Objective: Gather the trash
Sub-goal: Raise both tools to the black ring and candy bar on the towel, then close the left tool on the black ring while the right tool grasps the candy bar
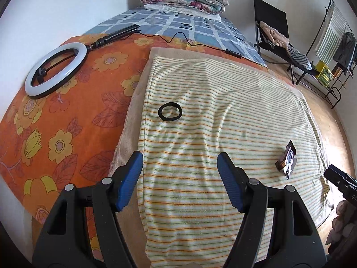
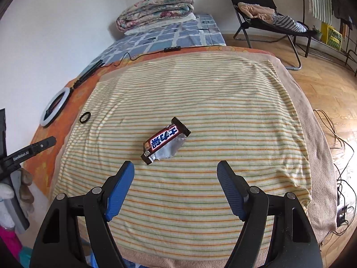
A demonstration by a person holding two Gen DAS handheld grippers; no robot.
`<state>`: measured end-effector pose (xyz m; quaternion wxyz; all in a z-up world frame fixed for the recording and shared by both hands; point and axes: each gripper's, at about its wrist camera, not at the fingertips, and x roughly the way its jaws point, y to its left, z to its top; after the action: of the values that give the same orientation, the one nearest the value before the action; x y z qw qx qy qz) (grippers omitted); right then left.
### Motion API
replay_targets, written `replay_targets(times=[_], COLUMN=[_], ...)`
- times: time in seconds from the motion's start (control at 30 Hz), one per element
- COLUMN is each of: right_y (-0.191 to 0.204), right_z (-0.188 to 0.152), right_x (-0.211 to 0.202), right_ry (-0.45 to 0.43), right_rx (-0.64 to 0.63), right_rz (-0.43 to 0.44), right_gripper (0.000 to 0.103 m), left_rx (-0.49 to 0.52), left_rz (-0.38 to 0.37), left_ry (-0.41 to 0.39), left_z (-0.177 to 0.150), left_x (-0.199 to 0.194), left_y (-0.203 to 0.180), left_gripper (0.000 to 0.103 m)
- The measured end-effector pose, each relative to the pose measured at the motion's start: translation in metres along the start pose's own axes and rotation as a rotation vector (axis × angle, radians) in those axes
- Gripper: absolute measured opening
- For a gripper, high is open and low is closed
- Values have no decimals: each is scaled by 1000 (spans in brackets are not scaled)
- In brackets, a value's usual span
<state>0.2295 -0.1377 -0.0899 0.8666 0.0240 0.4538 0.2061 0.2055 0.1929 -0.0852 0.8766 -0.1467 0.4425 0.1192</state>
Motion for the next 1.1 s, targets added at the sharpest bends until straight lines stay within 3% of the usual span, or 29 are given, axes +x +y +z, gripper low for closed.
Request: replay_targets(times=[0.03,0.1,0.27,0.3,0.6,0.67,0.83,0.93,1.1], right_y=[-2,-6,-11,-12,-12,-12,-12,-10,-6], right_z=[5,13,26,28,36,36,38,38,35], right_x=[5,15,38,42,75,79,92,98,108], right_ry=[-1,-2,3,3,21,23,32,38,59], right_rx=[5,15,13,10,-25,-32,-43,-61,-79], right_rz=[6,9,17,19,25,22,20,14,26], right_gripper=[76,76,76,76,66,63,58,54,46], left_rx=[-5,-12,-1,3,8,15,14,28,53], left_rz=[-2,-4,10,10,11,14,19,28,56], left_ry=[2,14,26,30,52,53,68,80,74], left_z=[5,14,30,32,49,52,55,53,50], left_x=[6,19,46,51,86,91,104,111,116], left_y=[3,8,16,16,17,16,18,16,12], left_gripper=[71,55,46,39,37,31,28,16,11])
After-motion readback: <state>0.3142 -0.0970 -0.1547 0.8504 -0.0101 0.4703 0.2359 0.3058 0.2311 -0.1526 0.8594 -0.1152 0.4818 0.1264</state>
